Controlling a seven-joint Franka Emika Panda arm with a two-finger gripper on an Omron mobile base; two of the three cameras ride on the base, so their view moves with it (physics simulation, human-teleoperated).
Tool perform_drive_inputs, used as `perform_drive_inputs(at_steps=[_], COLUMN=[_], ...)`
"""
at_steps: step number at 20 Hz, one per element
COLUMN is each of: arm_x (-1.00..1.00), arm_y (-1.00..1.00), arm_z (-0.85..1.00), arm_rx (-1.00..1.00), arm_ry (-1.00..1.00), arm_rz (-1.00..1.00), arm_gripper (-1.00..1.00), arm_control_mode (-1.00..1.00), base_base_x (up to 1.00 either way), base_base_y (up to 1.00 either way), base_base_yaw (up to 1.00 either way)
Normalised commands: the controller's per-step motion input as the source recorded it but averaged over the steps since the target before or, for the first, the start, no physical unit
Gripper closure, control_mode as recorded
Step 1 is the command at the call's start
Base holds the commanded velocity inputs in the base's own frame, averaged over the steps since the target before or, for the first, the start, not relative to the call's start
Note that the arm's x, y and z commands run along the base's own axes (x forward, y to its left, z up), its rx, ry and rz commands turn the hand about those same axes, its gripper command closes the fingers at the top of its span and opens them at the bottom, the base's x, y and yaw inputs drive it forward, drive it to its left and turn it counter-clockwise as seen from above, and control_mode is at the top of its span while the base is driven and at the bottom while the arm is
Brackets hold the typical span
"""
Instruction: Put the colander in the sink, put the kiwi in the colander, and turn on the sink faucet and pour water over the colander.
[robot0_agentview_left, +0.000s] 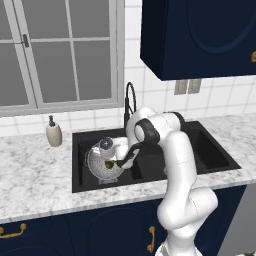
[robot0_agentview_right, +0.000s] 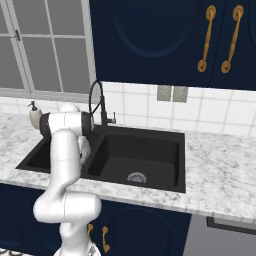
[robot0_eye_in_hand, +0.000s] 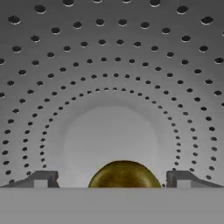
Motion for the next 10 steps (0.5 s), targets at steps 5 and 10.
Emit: perform_drive_inputs(at_steps=[5, 10], arm_x=[-0.55, -0.11], arm_y=[-0.06, 0.00], arm_z=[-0.28, -0.02], arm_rx=[0.04, 0.04], arm_ry=[0.49, 0.28], arm_rz=[0.01, 0.02], arm_gripper=[-1.00, -1.00], arm_control_mode=[-1.00, -1.00], base_base_x=[0.00, 0.00], base_base_y=[0.00, 0.00], base_base_yaw=[0.00, 0.00])
